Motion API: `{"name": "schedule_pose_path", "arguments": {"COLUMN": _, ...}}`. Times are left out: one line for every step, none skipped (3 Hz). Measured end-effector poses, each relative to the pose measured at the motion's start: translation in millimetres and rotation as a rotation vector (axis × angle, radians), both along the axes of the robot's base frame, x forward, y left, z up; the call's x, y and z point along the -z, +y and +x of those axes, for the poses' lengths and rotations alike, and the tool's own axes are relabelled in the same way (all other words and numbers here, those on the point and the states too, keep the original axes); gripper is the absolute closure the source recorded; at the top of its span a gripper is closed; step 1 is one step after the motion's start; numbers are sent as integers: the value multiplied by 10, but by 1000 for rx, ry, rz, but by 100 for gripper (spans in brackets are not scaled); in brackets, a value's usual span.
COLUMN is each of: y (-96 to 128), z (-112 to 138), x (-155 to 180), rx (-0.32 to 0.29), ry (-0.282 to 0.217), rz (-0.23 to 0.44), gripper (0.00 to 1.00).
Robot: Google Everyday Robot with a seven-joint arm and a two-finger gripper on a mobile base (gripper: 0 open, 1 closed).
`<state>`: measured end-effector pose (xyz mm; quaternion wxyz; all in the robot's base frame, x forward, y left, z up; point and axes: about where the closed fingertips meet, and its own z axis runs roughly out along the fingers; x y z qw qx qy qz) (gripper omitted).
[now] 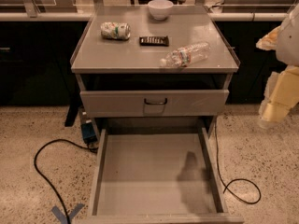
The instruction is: Place water bottle into middle drawer
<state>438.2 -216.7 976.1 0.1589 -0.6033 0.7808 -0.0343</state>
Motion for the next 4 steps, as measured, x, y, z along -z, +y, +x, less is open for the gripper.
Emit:
{"name": "schedule_pose_path", "arguments": {"y": 2, "z": 23, "x": -7, "rx": -1, "ry": -6, "rz": -1, "gripper": 0}}
{"name": "schedule_pose_path", "arguments": {"y": -20, "z": 301, "x": -73, "rx": -16, "ry": -63, "rz": -10, "gripper": 0}}
{"name": "schedule_pose_path", "arguments": {"y": 25, "z": 761, "x": -155, "rx": -60, "ry": -126, "rz": -20, "gripper": 0}}
{"name": "schedule_pose_path", "arguments": {"y": 144, "z": 1218, "x": -253, "rx": -101, "ry": -207, "rz": -30, "gripper": 0}}
